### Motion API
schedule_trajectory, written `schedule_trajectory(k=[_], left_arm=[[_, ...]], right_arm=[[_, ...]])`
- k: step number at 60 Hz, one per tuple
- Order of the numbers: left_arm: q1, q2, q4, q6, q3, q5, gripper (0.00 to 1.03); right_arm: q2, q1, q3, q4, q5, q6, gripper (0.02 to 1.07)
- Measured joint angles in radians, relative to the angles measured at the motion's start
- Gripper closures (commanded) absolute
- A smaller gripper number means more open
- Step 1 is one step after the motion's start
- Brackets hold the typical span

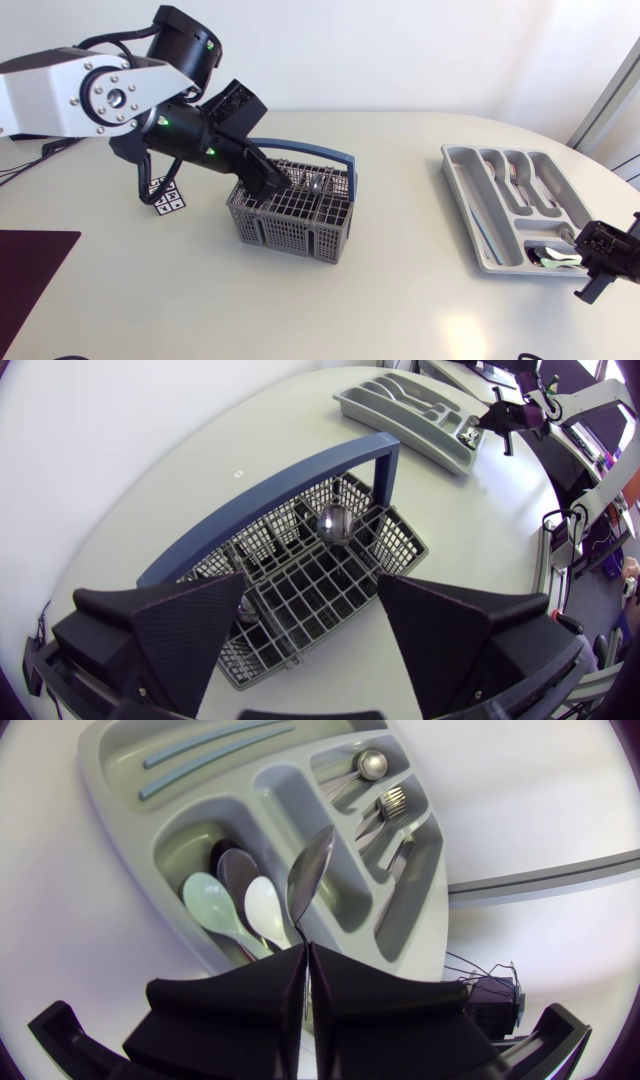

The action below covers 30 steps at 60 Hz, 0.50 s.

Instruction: Transfer all utensils from the basket to the drawer tray.

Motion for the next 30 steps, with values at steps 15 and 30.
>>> schedule_trajectory(k=[15,30], left_arm=[[0.045,-0.064,-0.051,0.039,-0.031,-0.011,0.11],[0.091,-0.106,-0.089,0.091,-0.036,-0.051,0.11]], right_arm=[[0.069,-0.068,0.035,-0.001,-0.002,-0.042,0.29],[-0.06,-0.079,0.063,-0.144,-0.038,-0.029,0.09]])
